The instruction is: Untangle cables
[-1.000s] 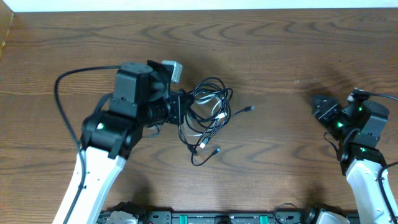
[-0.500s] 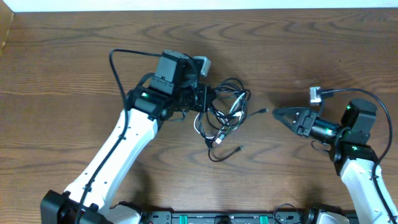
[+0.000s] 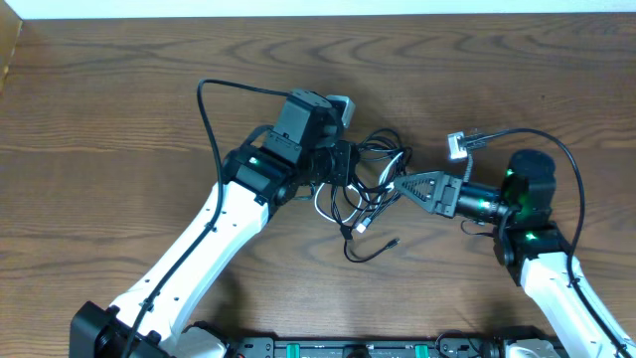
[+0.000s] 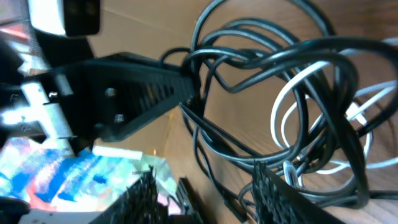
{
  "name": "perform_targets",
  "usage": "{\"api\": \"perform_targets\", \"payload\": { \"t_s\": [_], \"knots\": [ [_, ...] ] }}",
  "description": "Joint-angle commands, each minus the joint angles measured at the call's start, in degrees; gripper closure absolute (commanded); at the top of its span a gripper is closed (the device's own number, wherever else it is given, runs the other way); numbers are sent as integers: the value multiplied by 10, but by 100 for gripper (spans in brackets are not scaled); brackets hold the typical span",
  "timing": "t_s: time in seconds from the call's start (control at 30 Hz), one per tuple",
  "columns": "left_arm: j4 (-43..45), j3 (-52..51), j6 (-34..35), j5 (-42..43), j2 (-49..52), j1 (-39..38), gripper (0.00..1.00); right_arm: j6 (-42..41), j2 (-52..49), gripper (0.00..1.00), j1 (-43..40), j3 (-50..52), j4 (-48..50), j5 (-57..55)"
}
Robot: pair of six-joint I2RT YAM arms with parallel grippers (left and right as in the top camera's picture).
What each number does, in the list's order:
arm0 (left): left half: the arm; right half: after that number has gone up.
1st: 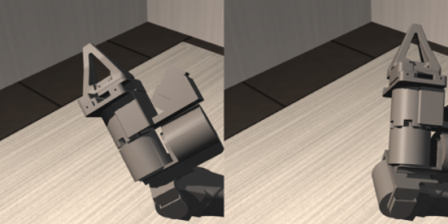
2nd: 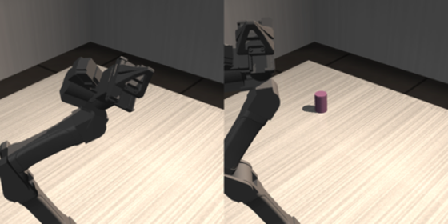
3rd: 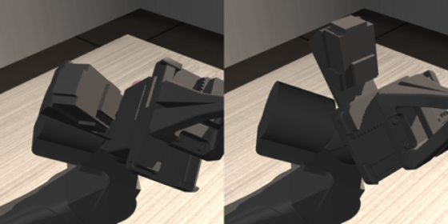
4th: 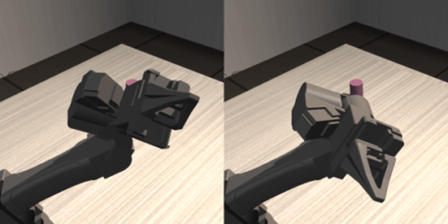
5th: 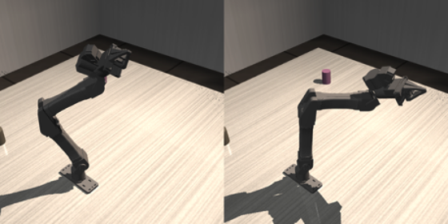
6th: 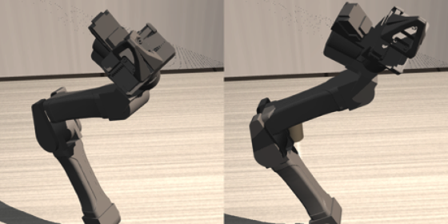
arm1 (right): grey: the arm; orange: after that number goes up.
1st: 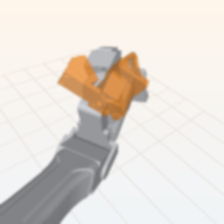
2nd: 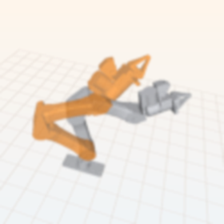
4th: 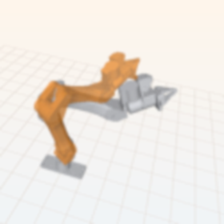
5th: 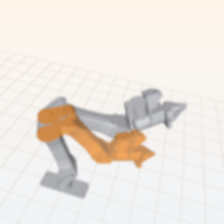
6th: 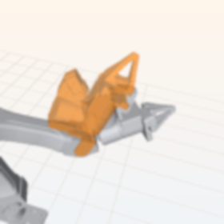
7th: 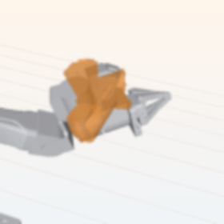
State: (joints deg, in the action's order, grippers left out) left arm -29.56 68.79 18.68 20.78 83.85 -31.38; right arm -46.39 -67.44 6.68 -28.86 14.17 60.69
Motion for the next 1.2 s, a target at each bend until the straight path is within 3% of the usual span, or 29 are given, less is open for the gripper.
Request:
{"api": "perform_targets", "payload": {
  "t_s": [0.0, 0.33, 0.57, 1.17],
  "knots": [
    [3, -1, 25, -9, -4, -10, 92, -16, 3, 55, 35, -3, -1, -92],
    [3, -1, 31, -7, -5, -10, 93, -1, 3, 66, 80, -3, -44, -249],
    [3, -1, 31, 8, -4, -10, 93, 3, 3, 62, 80, -3, -58, -289],
    [3, -1, 31, 6, -4, -12, 92, -22, 3, 66, 80, -3, -34, -211]
  ]
}}
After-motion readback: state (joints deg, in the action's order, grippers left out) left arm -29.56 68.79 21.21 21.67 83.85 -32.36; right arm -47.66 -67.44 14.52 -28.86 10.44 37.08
